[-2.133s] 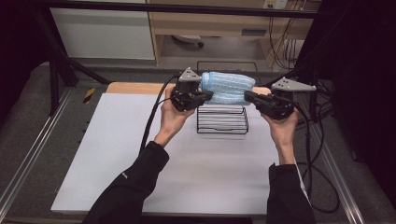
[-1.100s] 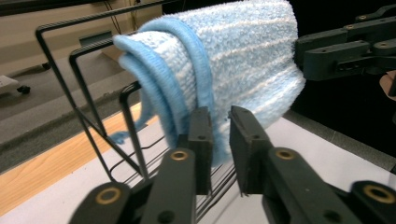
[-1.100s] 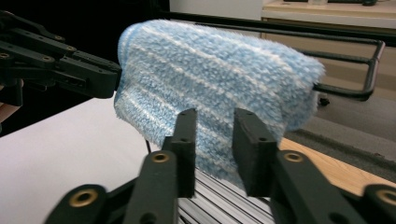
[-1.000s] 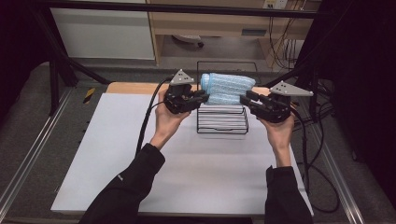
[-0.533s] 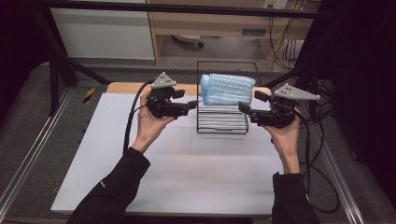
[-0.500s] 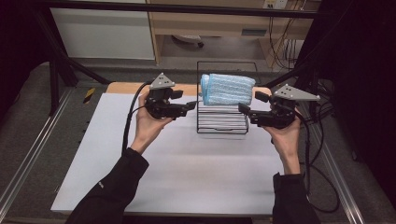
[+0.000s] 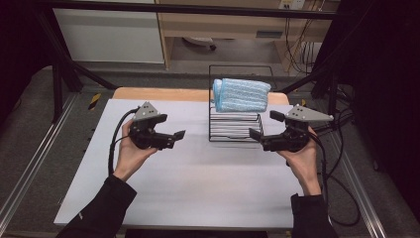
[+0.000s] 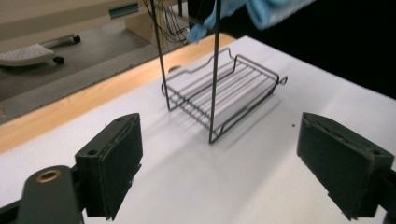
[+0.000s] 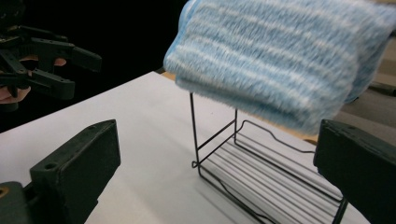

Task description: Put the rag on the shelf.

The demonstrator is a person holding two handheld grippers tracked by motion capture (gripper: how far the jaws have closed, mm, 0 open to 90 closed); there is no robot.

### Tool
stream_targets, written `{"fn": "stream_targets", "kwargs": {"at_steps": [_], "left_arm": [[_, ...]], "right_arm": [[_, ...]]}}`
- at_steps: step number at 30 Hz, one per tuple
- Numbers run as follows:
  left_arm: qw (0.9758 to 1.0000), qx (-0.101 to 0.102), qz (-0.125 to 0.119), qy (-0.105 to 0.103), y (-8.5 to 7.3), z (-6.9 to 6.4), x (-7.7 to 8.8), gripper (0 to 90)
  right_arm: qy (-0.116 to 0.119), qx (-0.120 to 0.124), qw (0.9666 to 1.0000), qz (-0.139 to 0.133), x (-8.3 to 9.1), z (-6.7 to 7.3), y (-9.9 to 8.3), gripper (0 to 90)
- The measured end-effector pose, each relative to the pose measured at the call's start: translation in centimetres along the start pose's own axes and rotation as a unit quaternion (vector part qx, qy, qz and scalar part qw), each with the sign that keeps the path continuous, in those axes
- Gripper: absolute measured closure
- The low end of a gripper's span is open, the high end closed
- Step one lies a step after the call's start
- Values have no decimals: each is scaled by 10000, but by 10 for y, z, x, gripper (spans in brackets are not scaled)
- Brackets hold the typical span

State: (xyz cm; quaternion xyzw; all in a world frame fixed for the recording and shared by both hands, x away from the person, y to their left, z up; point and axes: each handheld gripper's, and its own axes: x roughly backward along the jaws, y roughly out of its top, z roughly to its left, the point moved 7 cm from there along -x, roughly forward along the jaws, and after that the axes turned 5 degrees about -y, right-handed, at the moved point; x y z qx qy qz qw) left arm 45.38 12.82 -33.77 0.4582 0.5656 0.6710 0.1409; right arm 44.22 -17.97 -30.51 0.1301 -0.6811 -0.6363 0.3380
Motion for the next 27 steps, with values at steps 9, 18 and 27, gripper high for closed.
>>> {"fn": "stream_targets", "kwargs": {"at_steps": [9, 18, 27], "left_arm": [[9996, 145, 227, 65, -64, 8, 15, 137], [9986, 274, 427, 116, -112, 13, 20, 137], [9970, 357, 653, 222, -150, 20, 26, 137]], "right_arm": [[174, -115, 9988, 436, -12, 8, -50, 6], [293, -295, 9957, 829, -24, 13, -99, 3], [278, -396, 9929, 1087, -17, 2, -147, 3]]}}
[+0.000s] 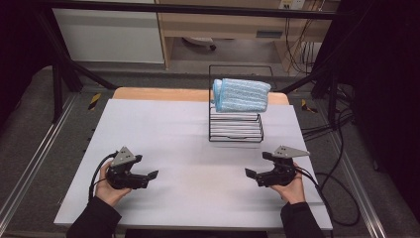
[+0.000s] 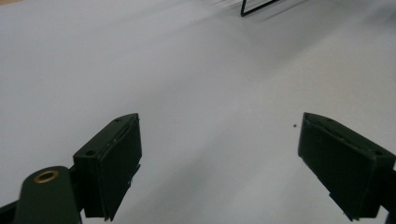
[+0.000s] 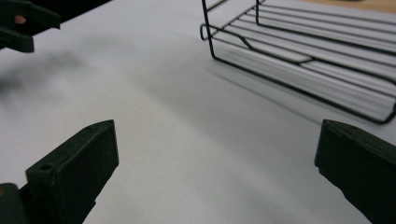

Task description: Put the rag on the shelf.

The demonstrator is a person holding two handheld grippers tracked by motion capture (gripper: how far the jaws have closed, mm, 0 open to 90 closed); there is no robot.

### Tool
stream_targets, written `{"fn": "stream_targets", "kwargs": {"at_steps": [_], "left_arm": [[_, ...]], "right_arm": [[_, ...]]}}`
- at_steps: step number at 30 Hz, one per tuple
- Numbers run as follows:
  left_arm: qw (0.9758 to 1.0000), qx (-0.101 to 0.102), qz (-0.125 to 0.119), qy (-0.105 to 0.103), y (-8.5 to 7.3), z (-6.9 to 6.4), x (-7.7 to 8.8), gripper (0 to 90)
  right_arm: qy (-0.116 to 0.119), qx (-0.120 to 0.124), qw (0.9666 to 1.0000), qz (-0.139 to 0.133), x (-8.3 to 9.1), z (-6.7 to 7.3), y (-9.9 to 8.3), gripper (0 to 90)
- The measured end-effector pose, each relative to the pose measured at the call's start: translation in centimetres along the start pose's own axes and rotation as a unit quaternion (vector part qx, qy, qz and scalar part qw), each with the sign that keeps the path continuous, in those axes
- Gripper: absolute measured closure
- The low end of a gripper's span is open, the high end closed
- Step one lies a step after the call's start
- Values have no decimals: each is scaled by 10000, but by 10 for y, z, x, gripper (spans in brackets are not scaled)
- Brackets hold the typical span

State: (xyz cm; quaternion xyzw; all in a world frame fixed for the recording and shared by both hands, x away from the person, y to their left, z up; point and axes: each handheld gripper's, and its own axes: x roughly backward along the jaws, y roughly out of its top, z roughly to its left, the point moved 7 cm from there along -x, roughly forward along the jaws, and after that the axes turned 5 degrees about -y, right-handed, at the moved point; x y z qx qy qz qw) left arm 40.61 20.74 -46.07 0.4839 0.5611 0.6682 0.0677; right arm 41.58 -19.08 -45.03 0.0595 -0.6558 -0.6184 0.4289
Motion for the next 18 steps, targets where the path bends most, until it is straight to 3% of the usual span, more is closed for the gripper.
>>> {"fn": "stream_targets", "kwargs": {"at_steps": [7, 10, 18], "left_arm": [[9999, 92, -47, 0, -14, 5, 2, 137], [9999, 137, -43, -16, -21, 6, 2, 137], [9999, 131, 22, -17, -27, 9, 1, 137]], "right_arm": [[-50, -187, 9998, 80, 5, -14, -25, 3], [-72, -153, 9997, 155, 7, -17, -33, 3], [-27, -152, 9997, 210, 7, -18, -38, 3]]}}
